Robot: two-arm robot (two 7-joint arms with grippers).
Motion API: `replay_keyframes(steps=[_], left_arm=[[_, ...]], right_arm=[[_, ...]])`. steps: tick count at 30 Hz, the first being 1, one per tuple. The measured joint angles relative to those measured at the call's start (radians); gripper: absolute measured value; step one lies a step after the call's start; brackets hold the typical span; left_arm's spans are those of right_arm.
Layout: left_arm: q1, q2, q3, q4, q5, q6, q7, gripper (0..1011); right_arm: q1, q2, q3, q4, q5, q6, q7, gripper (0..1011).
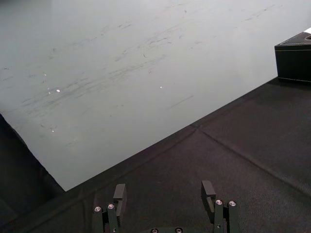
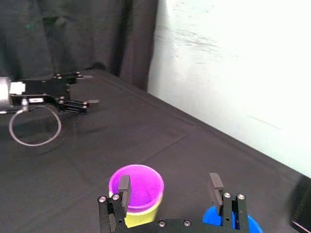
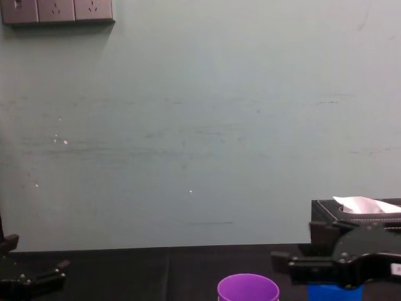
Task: Stack the three plastic cups sequentially using one hand.
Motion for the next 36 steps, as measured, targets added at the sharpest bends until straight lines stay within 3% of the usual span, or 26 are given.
replay_keyframes(steps=[16,26,36], left_arm=[[0.000,0.000,0.000,0.000,0.000,0.000,0.000,1010],[0.000,0.000,0.000,0.000,0.000,0.000,0.000,1010],[0.000,0.000,0.000,0.000,0.000,0.000,0.000,1010]], right_arm=[[-0.106,0.055,0.128,-0.013,0.067,-0.010,-0.032,1004],[-0.129,0.060,0.144,0.023,0.074,-0.016,-0.028,1004],[-0.128,0.042,0.119,0.065,0.060,-0.015,-0.024,1004]])
